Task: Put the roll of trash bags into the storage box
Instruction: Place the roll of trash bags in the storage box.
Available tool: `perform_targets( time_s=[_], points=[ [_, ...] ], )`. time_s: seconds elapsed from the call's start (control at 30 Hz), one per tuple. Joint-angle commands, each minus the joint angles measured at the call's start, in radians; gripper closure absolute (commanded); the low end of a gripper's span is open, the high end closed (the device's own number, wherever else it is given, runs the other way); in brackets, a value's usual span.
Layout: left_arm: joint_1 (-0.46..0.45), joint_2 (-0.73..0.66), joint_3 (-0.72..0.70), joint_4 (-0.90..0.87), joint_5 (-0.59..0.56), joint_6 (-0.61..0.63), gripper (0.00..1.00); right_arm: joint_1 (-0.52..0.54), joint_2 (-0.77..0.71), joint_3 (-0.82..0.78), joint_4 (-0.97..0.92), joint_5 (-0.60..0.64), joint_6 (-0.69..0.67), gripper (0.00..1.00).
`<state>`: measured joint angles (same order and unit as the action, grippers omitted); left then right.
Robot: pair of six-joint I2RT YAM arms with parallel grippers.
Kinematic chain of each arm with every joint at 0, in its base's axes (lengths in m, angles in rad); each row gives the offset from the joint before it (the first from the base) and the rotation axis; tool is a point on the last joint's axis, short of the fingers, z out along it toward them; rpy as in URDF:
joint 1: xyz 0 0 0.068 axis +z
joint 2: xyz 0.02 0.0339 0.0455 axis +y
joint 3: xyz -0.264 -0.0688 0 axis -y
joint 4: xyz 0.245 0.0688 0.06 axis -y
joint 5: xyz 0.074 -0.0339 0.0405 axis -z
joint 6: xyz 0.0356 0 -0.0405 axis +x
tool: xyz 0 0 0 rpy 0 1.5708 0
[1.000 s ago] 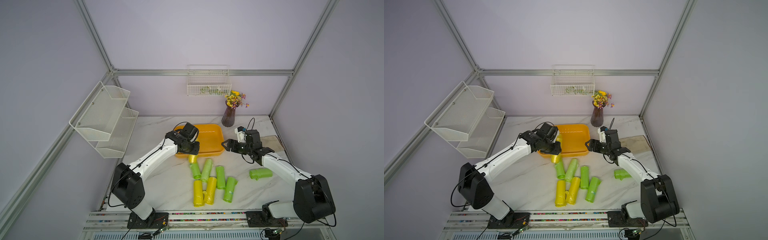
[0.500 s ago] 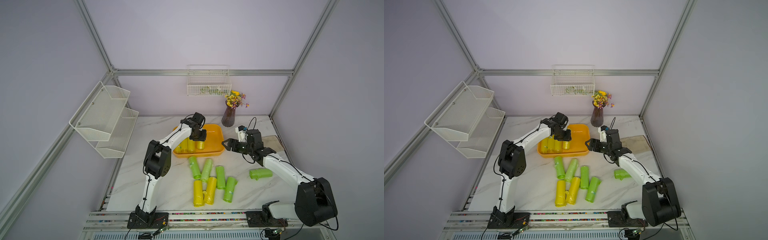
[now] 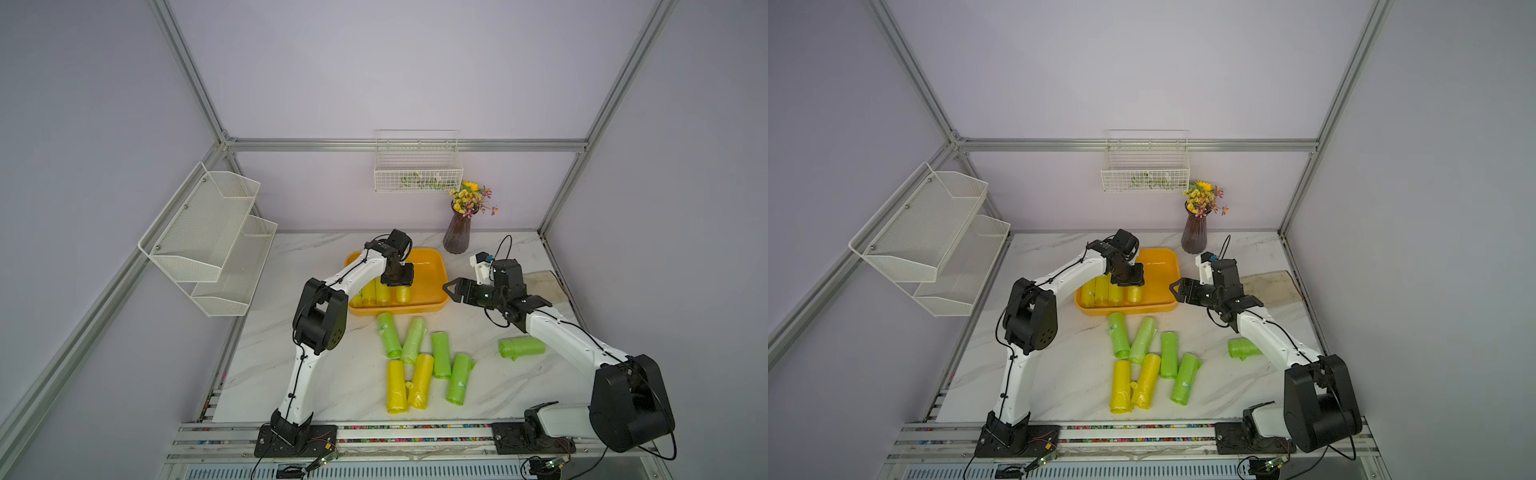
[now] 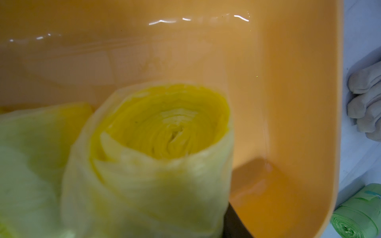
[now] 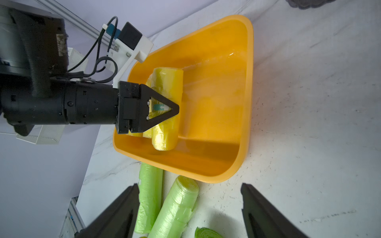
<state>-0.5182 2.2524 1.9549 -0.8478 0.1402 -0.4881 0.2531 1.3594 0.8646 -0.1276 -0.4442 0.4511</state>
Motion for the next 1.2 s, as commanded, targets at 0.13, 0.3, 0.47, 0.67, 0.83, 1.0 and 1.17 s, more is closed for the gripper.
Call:
perform_targets(
  time_s=[0.13, 0.3, 0.47, 0.67, 0.83, 1.0, 1.17],
  points=[
    [0.016, 0.021, 0.016, 0.033, -0.015, -0.023, 0.60, -0.005, 0.002, -0.015, 0.011, -0.010, -0.002, 0.17],
    [0.029, 0.031, 0.012, 0.033, -0.022, -0.022, 0.57, -0.005, 0.001, -0.015, 0.004, -0.008, -0.005, 0.17],
    [0.041, 0.044, 0.012, 0.031, -0.023, -0.022, 0.55, -0.005, 0.012, -0.021, 0.018, -0.008, -0.006, 0.17],
    [0.046, 0.044, 0.014, 0.029, -0.033, -0.023, 0.49, -0.004, 0.039, -0.009, 0.034, -0.034, 0.008, 0.17],
    [0.051, 0.035, 0.020, 0.029, -0.045, -0.023, 0.42, -0.005, 0.035, -0.009, 0.028, -0.020, 0.001, 0.17],
    [0.052, 0.006, 0.035, 0.029, -0.055, -0.023, 0.36, -0.005, 0.045, 0.003, 0.019, -0.021, -0.006, 0.17],
    [0.052, -0.034, 0.035, 0.035, -0.067, -0.023, 0.32, -0.005, 0.056, 0.013, 0.021, -0.028, -0.005, 0.17]
  ],
)
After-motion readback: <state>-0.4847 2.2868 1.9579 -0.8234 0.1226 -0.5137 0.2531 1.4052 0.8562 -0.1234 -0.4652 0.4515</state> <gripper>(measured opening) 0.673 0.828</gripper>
